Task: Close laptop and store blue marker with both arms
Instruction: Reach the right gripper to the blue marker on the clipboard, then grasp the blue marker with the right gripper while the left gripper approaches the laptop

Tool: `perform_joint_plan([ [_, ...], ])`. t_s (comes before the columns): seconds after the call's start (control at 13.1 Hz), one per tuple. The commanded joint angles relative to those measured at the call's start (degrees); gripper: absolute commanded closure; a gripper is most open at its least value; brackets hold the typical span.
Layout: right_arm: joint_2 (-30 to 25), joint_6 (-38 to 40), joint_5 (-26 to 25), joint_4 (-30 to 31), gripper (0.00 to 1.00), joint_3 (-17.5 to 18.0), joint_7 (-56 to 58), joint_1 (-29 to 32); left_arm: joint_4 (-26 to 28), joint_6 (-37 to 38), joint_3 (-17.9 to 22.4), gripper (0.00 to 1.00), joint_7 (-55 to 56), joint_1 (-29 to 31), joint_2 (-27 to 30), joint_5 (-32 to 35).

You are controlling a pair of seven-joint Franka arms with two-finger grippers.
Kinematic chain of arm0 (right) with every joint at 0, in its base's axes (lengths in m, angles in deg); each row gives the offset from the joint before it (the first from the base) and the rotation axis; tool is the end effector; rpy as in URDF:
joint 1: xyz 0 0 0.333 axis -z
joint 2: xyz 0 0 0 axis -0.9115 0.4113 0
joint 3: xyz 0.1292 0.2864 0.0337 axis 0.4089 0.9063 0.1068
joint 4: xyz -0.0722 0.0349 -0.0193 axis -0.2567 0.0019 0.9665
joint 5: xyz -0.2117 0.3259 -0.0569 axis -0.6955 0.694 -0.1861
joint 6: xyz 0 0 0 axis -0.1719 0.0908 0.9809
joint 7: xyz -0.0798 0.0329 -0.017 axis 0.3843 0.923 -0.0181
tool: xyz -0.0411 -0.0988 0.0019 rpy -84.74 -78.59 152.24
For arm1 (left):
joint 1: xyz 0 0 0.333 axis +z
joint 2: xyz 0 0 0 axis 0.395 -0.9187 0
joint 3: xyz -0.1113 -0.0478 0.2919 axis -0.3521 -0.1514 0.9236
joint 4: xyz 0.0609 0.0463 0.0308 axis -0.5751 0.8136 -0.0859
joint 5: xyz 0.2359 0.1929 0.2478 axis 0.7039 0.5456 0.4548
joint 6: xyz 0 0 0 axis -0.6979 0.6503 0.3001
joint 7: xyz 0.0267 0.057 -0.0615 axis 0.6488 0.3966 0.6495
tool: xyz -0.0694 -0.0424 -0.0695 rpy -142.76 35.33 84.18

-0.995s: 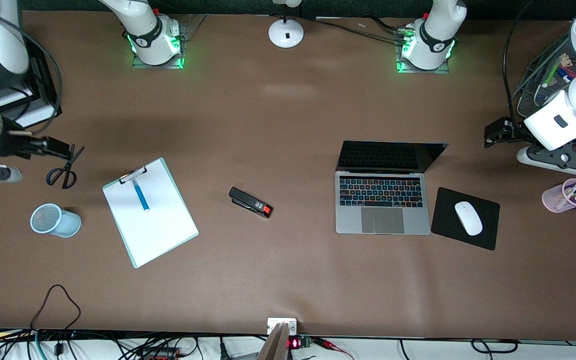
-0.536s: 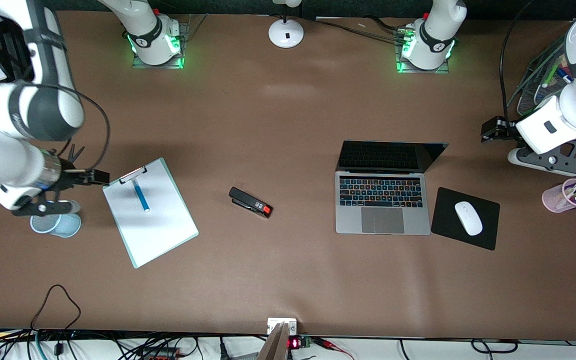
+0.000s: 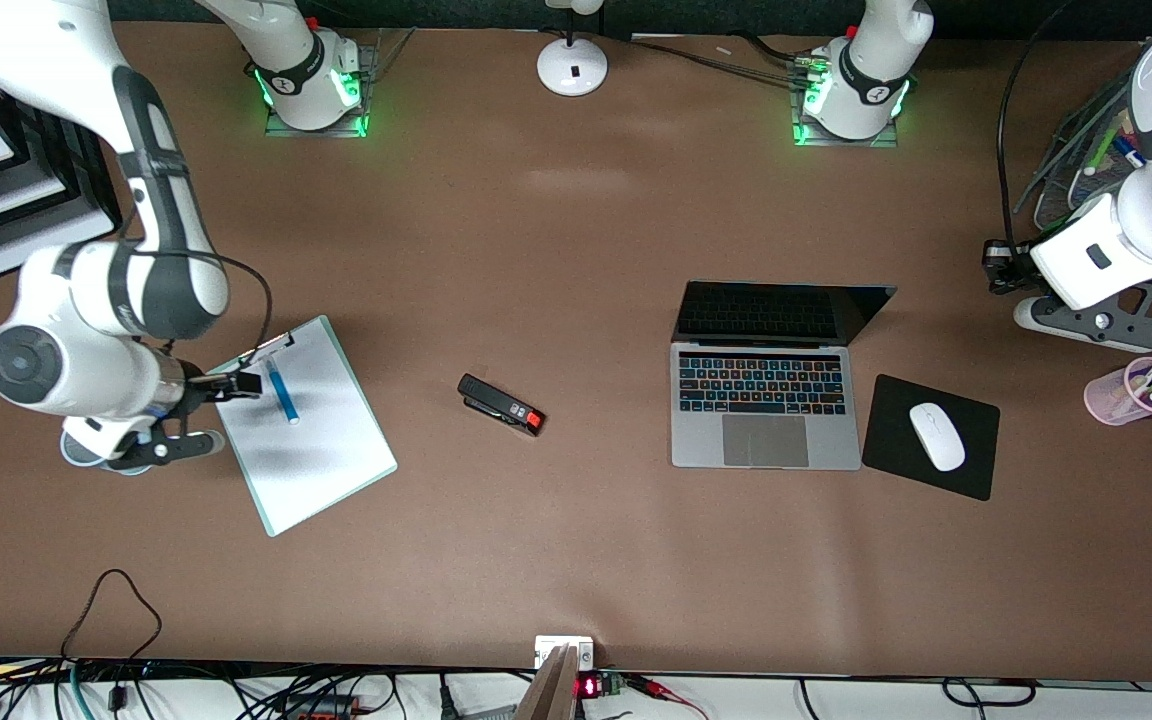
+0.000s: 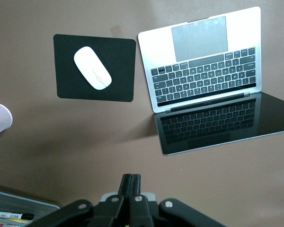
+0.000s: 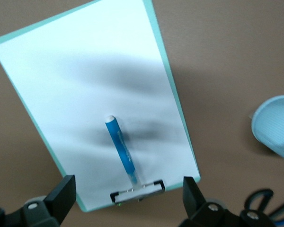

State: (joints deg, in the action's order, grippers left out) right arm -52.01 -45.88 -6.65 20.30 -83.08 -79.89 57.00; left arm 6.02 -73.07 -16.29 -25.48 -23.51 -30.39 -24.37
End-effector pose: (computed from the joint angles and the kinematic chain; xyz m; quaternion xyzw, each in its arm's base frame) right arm 0.6718 0.0342 0.2986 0.9905 0.1082 -0.0823 0.0223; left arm 0.5815 -0.0328 0.5361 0.9899 -0.1030 -0.0978 0.0005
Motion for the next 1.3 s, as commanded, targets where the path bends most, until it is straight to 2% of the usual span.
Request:
perform_joint_plan([
  [0.0,2.23,-2.86,0.96,-0.13,0.0,0.16,1.61,-0.6,-0.71,2.68,-0.25,1.0,0.23,0.24,-0.32,-2.16],
  [0.15,2.94,-7.69,0.96,2.14,0.0,0.16,1.61,-0.69,3.14,3.13,-0.25,1.0,4.16,0.42,1.69,-8.82],
  [0.23,3.29,-8.58,0.96,2.42,0.0,0.16,1.61,-0.95,5.86,2.69,-0.6,1.0,7.41,-0.11,3.53,-9.81],
  [0.38,4.17,-8.59,0.88,2.68,0.0,0.16,2.92,-2.0,10.61,-0.02,-4.71,1.0,12.69,-0.03,6.52,-9.91],
  [0.69,4.88,-8.86,0.96,3.74,0.02,0.16,8.46,-1.66,26.6,-13.72,-12.46,1.0,19.22,0.07,15.31,-9.91],
  [0.84,5.14,-10.08,0.88,4.17,0.07,0.16,8.64,-1.66,31.44,-17.42,-13.87,1.0,19.39,0.15,16.11,-9.91],
  [1.0,5.14,-14.63,0.88,6.8,0.11,0.16,11.09,-1.83,36.8,-23.13,-14.31,1.0,19.39,-0.29,16.2,-9.99],
  [1.22,5.58,-16.5,0.88,7.52,0.14,0.16,12.25,-1.83,41.82,-31.04,-18.26,1.0,19.66,-0.02,16.2,-10.08],
])
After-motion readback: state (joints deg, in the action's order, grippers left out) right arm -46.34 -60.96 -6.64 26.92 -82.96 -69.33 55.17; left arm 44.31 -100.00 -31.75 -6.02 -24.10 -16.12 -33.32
